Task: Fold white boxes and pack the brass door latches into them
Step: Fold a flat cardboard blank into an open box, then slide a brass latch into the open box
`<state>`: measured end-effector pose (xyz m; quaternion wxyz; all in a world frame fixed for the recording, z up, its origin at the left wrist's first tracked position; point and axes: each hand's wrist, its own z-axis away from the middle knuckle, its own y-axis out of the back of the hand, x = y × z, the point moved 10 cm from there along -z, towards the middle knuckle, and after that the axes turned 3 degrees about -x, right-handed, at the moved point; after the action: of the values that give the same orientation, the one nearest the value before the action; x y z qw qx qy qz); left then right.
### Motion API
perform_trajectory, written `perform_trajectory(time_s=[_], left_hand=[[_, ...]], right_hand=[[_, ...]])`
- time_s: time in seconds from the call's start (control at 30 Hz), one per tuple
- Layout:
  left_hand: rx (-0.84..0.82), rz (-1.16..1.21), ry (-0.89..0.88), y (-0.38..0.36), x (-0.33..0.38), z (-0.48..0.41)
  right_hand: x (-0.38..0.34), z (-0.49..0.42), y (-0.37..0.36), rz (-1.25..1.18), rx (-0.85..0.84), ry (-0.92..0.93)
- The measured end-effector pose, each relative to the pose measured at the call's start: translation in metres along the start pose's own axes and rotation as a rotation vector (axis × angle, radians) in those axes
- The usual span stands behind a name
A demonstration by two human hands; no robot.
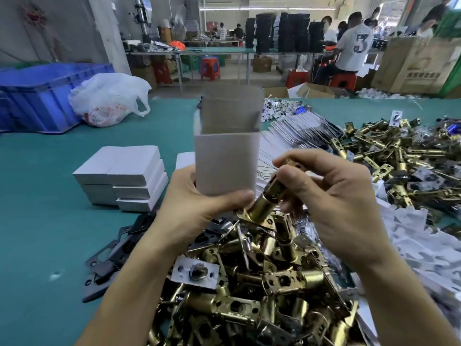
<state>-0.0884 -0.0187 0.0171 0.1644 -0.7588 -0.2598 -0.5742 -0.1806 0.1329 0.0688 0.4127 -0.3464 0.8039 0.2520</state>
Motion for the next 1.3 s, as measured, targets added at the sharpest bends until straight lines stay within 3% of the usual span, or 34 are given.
perform_trajectory(time_s=[0.13,0.23,0.37,0.47,0.73,0.9,1.1,1.3], left_hand=[[0.047,0.073,0.031,0.011,-0.002,0.001],[0.107,-0.008,0.048,0.023,-0.007,0.001],[-0.097,-0.151,0.041,-0.001,-0.010,0.000],[-0.160,-0.235,0.008,-0.010,-0.008,-0.001],[-0.109,-0.217,-0.027,-0.003,-0.007,-0.001],[-0.048,-0.182,0.012,0.004,-0.014,-0.001],[-0.024,-0.172,-0.002,0.004,-0.012,-0.004],[-0.020,-0.094,-0.008,0.003,-0.015,-0.005]], right_hand=[[-0.016,0.001,0.005,0.168,0.033,0.084],[-0.023,0.003,0.038,0.190,0.196,0.109],[-0.034,0.006,0.060,0.085,0.340,0.187],[-0.048,-0.003,0.042,0.097,0.270,0.263],[-0.075,-0.039,0.009,0.203,0.101,0.414],[-0.052,-0.052,-0.010,0.257,-0.036,0.302],[-0.028,-0.058,-0.023,0.322,-0.054,0.169],[-0.033,-0.055,-0.034,0.498,-0.020,0.229]])
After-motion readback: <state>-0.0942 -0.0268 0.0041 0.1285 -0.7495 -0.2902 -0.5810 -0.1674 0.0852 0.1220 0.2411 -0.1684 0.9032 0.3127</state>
